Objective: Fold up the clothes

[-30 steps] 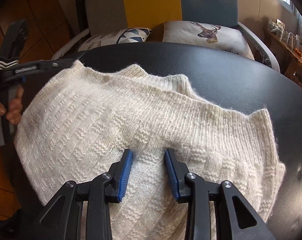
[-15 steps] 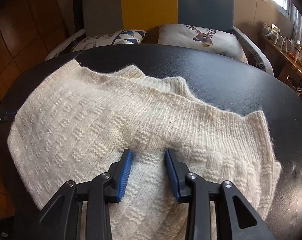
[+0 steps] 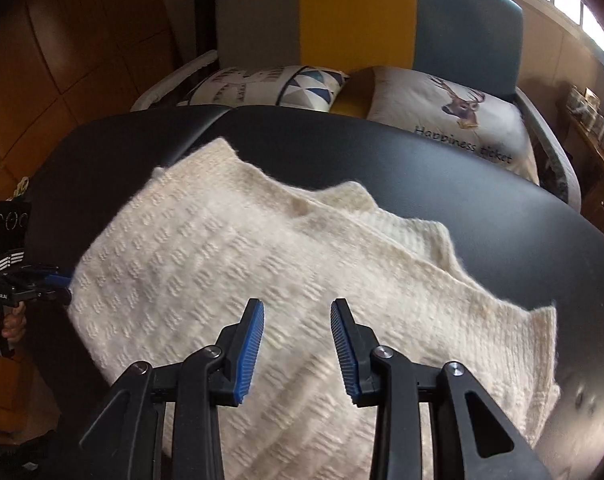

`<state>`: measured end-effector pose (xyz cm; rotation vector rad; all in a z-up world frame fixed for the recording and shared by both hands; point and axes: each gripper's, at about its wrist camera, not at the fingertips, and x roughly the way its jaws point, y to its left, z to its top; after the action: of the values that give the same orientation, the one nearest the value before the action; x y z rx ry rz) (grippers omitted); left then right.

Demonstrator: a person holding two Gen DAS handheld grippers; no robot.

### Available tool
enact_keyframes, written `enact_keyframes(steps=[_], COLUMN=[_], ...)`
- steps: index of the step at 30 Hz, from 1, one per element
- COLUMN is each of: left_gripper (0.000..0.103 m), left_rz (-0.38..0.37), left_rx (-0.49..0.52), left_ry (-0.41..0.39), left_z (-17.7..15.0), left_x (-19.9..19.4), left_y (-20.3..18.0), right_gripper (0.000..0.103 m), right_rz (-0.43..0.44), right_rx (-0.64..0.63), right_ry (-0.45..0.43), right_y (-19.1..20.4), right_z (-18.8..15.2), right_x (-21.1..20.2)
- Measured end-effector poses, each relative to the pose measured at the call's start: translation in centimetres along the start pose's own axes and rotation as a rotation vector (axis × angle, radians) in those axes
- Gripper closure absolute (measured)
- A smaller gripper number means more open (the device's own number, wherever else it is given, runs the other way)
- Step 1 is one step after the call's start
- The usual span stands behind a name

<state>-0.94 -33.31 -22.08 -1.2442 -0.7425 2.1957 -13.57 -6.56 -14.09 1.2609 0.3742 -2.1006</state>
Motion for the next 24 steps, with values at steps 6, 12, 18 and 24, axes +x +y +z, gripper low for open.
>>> enact_keyframes(steps=[6,12,18,24], left_gripper=[0.074,0.097,0.097,0.092], left_rz=[-0.103,-0.075,-0.075,-0.05], left_rx=[-0.007,0.02,-0.065,-0.108], left_ry=[0.08,0.066,0.054,0.023], left_z=[0.0,-2.5,-8.2,-8.5], left_x=[1.6,0.8,0.1,-2.1], left_y=[0.5,-0.7,-0.9,-1.5], right_gripper=[0.068,0.068,0.068,0.068], right_rz=[0.021,-0.031,-0.029,0.038], right_rx=[-0.053,-0.088,-0.079,-0.007], right_ry=[0.038,0.126,0.11,0.055], right_y=[3.2,3.8,3.9,2.4], right_z=[3.7,4.9,3.4,3.1], right_x=[3.5,7.4,8.9,8.1])
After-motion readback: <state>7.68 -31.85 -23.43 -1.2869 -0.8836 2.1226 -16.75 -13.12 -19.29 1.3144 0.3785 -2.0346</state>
